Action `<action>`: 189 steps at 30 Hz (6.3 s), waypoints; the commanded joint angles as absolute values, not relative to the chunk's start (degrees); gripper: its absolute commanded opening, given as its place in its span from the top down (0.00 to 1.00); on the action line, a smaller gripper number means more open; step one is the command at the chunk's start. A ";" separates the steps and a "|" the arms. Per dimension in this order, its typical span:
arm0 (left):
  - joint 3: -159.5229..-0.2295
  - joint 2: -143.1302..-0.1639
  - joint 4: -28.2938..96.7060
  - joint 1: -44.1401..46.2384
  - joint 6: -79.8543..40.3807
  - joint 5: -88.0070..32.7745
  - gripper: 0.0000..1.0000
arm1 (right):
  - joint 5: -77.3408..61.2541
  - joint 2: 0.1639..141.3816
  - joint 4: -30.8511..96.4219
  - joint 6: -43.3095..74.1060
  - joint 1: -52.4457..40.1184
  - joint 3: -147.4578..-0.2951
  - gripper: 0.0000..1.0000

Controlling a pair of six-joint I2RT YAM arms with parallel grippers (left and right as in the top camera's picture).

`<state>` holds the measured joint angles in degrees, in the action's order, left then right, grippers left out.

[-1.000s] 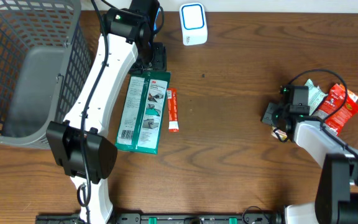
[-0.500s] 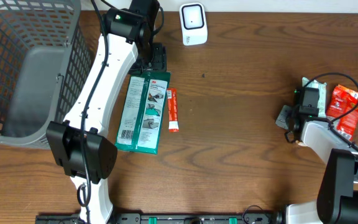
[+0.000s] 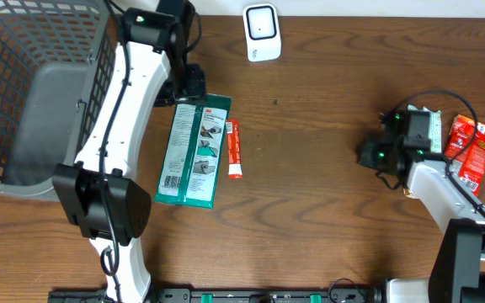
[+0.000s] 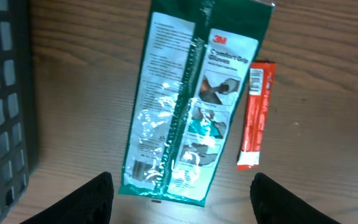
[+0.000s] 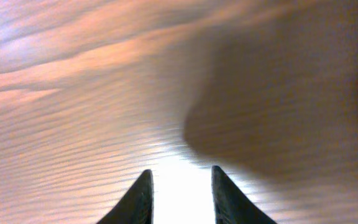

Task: Scan the item barcode
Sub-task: 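Move the right gripper to the red Nescafe stick and grasp it, then lift the Nescafe stick with the right gripper toward the scanner, then hand the Nescafe stick from the right gripper to the left gripper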

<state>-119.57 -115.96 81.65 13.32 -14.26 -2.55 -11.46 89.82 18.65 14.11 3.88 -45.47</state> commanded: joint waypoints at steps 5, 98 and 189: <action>-119.26 -115.52 82.02 12.73 -14.04 -0.62 0.32 | -15.62 88.73 29.41 11.88 -9.04 -56.47 0.52; -80.77 -96.68 55.94 12.60 -21.08 -2.61 0.36 | 4.43 119.39 53.60 23.05 -31.57 -85.49 0.67; -80.90 -95.15 20.03 15.97 1.65 -69.80 0.40 | -89.34 109.06 55.53 -20.40 -11.16 -85.49 0.99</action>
<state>-80.97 -96.31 21.96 14.96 1.41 -68.88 -87.07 110.06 55.64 -18.92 -10.68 -85.43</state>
